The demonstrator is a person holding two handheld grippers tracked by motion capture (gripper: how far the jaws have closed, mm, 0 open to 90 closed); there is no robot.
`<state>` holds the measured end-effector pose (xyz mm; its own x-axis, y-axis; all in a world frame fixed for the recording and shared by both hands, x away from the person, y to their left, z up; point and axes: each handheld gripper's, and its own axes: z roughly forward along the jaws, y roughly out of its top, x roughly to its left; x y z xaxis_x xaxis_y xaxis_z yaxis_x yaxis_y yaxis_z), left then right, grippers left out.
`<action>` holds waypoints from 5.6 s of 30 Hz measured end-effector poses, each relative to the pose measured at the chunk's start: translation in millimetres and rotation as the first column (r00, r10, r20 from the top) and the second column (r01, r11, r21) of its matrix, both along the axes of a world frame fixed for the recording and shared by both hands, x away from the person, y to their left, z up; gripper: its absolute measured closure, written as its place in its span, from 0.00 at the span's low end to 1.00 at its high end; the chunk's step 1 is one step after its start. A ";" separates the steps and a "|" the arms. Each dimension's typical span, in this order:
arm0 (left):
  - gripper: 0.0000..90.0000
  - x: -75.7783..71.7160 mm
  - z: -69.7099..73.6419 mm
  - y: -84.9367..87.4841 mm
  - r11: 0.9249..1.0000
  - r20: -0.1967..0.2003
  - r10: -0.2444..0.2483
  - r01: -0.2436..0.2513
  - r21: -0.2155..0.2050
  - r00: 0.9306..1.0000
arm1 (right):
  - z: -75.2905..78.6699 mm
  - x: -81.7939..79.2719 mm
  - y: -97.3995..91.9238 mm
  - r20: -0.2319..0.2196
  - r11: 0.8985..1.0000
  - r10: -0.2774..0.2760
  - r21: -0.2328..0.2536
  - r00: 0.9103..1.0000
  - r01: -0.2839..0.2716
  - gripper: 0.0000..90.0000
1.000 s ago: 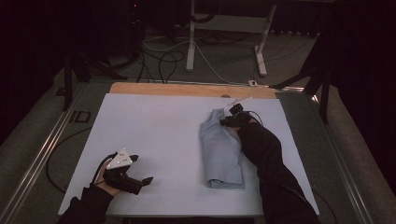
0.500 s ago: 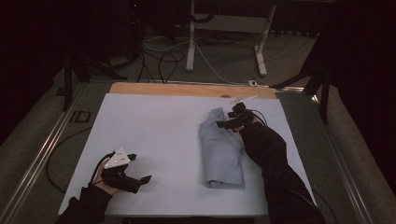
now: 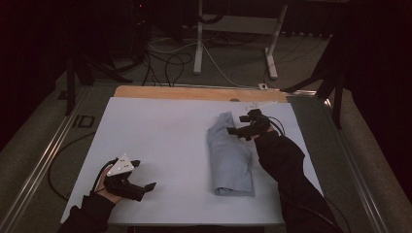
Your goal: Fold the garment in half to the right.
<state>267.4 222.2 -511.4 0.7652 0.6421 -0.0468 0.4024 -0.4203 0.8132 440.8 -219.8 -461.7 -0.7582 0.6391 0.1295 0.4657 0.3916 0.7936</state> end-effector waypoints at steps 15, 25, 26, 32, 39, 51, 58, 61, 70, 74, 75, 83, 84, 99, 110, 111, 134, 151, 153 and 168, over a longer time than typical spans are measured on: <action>0.01 0.0 1.9 3.5 1.000 0.009 0.002 -0.002 -0.013 1.000 | 6.9 -63.2 -4.7 0.053 0.999 0.046 0.017 0.998 -0.047 0.15; 0.01 0.1 1.5 4.9 1.000 0.011 -0.001 0.001 -0.007 1.000 | 3.4 -104.5 -11.1 0.068 0.996 0.079 0.037 0.995 -0.082 0.14; 0.01 -0.1 1.5 4.8 1.000 0.012 -0.001 0.002 -0.007 1.000 | 2.5 -108.5 -11.8 0.071 0.995 0.084 0.038 0.994 -0.087 0.14; 0.01 -0.1 1.5 4.6 1.000 0.013 -0.002 0.002 -0.013 1.000 | -6.6 -132.3 -15.3 0.063 0.993 0.119 0.010 0.991 -0.120 0.12; 0.01 -0.2 1.8 4.0 1.000 0.013 -0.003 0.003 -0.013 1.000 | -30.0 -155.8 -20.4 0.034 0.988 0.150 -0.034 0.988 -0.149 0.31; 0.01 -0.1 0.7 3.6 1.000 0.009 -0.007 0.008 -0.013 1.000 | -61.3 -179.3 -15.3 -0.009 0.967 0.207 -0.149 0.978 -0.206 0.57; 0.01 0.1 0.6 3.7 1.000 0.008 -0.008 0.008 -0.015 1.000 | -65.1 -179.7 -12.5 0.033 0.952 0.200 -0.243 0.979 -0.187 0.78; 0.01 0.2 0.8 3.6 1.000 0.008 -0.007 0.007 -0.017 1.000 | -64.3 -179.1 -13.0 0.047 0.951 0.187 -0.257 0.981 -0.169 0.91; 0.01 0.6 1.4 4.5 1.000 0.009 -0.004 0.004 -0.020 1.000 | -51.0 -181.0 -22.8 0.058 0.962 0.184 -0.215 0.981 -0.168 0.95; 0.01 0.2 1.5 4.5 1.000 0.010 -0.005 0.005 -0.019 1.000 | -50.0 -185.0 -31.5 0.045 0.966 0.174 -0.202 0.984 -0.162 0.95; 0.01 0.4 1.5 4.6 1.000 0.009 -0.003 0.003 -0.020 1.000 | -50.7 -185.7 -33.6 0.039 0.966 0.175 -0.198 0.984 -0.164 0.95; 0.01 0.8 1.2 4.0 1.000 0.009 -0.003 0.003 -0.013 1.000 | -56.6 -189.1 -42.0 0.007 0.968 0.169 -0.191 0.986 -0.164 0.95; 0.01 0.6 1.2 4.1 1.000 0.010 -0.005 0.005 -0.013 1.000 | -57.0 -189.2 -41.7 0.006 0.965 0.174 -0.201 0.985 -0.169 0.95; 0.01 0.7 1.1 4.2 1.000 0.010 -0.005 0.005 -0.012 1.000 | -65.0 -188.4 -43.9 -0.039 0.958 0.215 -0.184 0.976 -0.219 0.92; 0.01 0.9 1.7 3.4 1.000 0.012 -0.007 0.007 -0.011 1.000 | -23.7 -179.0 -31.2 0.032 0.947 0.299 -0.134 0.954 -0.292 0.78; 0.01 1.1 1.7 3.5 1.000 0.011 -0.006 0.006 -0.012 1.000 | -17.0 -176.2 -28.5 0.053 0.948 0.298 -0.128 0.953 -0.290 0.80; 0.01 1.4 1.2 6.9 1.000 0.011 0.001 -0.001 -0.016 1.000 | -59.3 -140.0 33.0 -0.059 0.891 0.419 -0.166 0.906 -0.422 1.00; 0.01 1.4 1.6 7.0 1.000 0.014 0.001 -0.001 -0.016 1.000 | -62.1 -153.6 22.6 -0.065 0.878 0.450 -0.148 0.891 -0.454 1.00; 0.01 1.4 1.4 6.7 1.000 0.013 -0.001 0.001 -0.014 1.000 | -62.2 -153.1 22.6 -0.067 0.877 0.452 -0.147 0.890 -0.456 1.00; 0.01 1.4 1.6 6.8 1.000 0.014 0.000 0.000 -0.013 1.000 | -47.8 -152.5 24.9 -0.020 0.882 0.455 -0.132 0.890 -0.453 0.94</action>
<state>268.7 229.0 -509.8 0.7656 0.6418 -0.0441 0.3909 -0.4098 0.8242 288.3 -195.0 -509.5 -0.9702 0.2352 0.0587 0.2033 0.6575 0.7255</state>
